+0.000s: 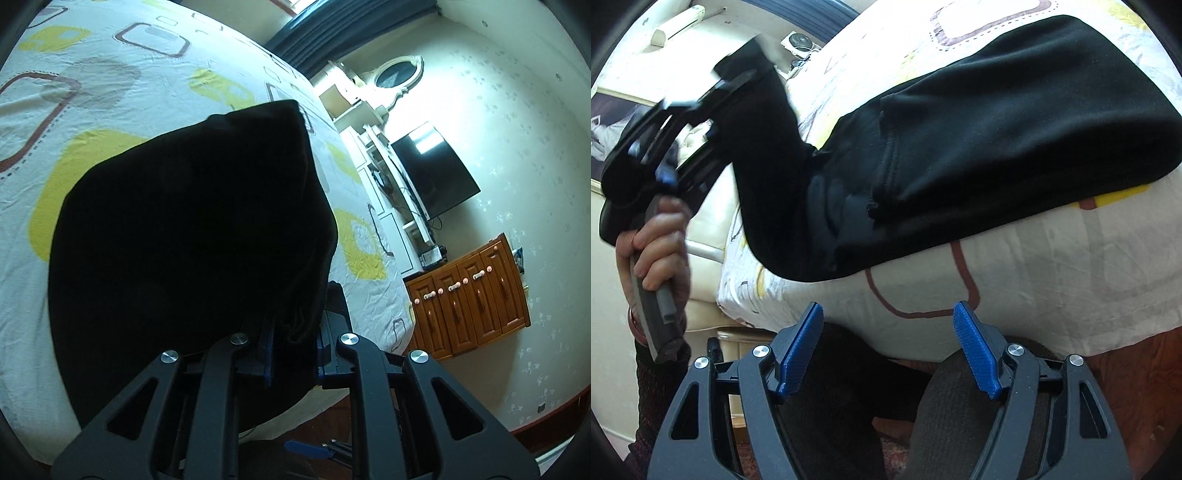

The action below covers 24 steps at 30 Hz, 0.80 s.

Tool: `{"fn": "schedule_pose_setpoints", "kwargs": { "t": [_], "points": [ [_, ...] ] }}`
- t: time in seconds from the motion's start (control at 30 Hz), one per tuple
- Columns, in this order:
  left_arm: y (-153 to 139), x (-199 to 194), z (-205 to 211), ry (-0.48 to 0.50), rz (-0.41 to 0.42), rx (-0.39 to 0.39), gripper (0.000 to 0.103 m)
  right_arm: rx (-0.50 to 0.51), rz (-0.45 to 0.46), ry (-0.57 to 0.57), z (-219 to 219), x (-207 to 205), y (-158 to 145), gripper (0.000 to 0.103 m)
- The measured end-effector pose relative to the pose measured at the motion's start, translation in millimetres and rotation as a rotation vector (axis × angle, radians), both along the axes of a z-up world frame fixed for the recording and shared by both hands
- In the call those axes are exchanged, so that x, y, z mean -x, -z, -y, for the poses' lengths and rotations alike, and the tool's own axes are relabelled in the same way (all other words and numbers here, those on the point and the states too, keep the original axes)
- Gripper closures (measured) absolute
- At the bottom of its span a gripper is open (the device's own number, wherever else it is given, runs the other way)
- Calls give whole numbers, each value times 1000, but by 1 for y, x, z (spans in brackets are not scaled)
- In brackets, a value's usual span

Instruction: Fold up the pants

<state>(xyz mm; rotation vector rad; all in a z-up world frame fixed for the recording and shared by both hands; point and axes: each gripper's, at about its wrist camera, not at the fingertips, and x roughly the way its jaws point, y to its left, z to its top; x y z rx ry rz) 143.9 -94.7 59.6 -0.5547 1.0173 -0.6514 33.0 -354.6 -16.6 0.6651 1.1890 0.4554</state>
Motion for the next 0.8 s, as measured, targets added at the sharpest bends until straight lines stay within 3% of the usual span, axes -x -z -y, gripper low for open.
{"fn": "schedule_pose_setpoints", "kwargs": {
  "t": [0.17,0.43,0.57,0.67,0.73,0.8],
  "points": [
    [23,-8,58,72,-38,-60,89,-77,-5,85,14,7,-7,31],
    [52,-10,113,125,-92,-124,89,-176,-36,298,67,13,-4,31],
    [65,-7,129,144,-80,-227,88,-184,-13,384,83,18,-6,31],
    [67,2,136,165,-42,-264,77,-177,12,414,90,20,-9,31],
    [61,9,131,173,-37,-227,59,-170,16,424,93,19,-9,31],
    [48,19,121,164,-25,-176,53,-174,15,428,98,17,-8,31]
  ]
}}
